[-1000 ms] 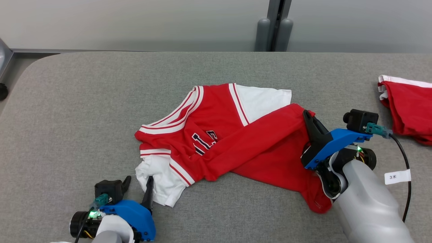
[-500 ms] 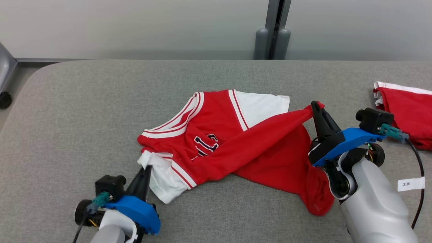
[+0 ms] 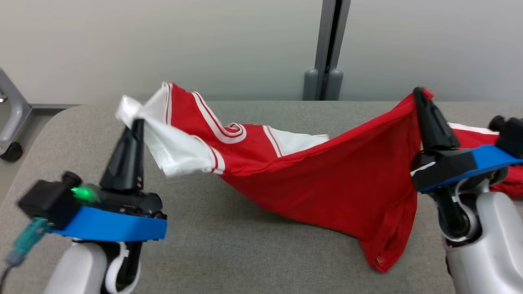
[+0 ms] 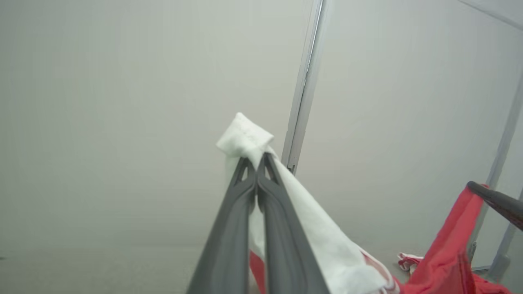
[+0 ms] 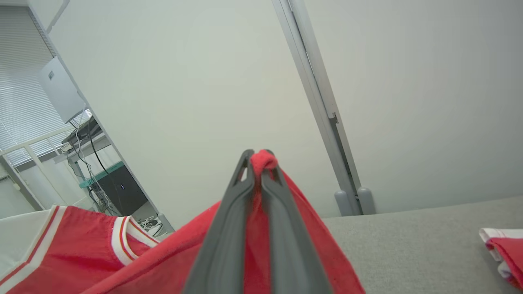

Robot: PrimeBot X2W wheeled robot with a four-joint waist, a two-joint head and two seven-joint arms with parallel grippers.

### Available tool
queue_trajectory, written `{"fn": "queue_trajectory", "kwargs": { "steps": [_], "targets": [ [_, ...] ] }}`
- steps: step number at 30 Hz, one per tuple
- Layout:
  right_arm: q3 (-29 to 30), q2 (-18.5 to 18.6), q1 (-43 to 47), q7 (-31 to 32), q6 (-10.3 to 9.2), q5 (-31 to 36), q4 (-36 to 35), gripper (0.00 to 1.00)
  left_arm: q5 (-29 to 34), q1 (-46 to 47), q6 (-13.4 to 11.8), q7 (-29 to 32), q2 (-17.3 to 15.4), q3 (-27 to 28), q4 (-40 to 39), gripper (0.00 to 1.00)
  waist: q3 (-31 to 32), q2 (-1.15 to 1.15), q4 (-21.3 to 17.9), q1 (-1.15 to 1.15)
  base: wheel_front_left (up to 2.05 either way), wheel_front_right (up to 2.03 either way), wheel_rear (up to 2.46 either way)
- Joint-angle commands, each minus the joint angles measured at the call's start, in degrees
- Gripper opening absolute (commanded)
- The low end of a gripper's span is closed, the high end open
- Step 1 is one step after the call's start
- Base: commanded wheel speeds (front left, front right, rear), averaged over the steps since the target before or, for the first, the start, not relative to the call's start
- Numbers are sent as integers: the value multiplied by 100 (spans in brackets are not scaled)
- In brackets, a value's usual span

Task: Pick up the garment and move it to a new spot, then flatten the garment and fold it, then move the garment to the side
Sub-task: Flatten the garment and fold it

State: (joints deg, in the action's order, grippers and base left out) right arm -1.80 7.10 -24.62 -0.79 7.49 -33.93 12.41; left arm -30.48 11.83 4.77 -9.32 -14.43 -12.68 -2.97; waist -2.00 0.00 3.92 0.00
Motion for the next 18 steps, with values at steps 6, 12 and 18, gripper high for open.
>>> {"fn": "queue_trajectory", "kwargs": {
  "steps": [6, 12, 18],
  "targets": [
    [444, -46, 418, 643, 1, -52, -1624, 0, -375, 370, -275, 707, -165, 306, -1764, 0, 241, 0, -203, 0, 0, 0, 0],
    [835, -196, 539, 1281, 1, -109, -3048, 0, -921, 953, -532, 1559, -251, 480, -2650, 0, 263, 0, -367, 0, 0, 0, 0],
    [1127, -308, 511, 1841, 1, -113, -4059, 0, -1069, 1607, -608, 2131, -398, 411, -3065, 0, 140, 0, -483, 0, 0, 0, 0]
  ]
}}
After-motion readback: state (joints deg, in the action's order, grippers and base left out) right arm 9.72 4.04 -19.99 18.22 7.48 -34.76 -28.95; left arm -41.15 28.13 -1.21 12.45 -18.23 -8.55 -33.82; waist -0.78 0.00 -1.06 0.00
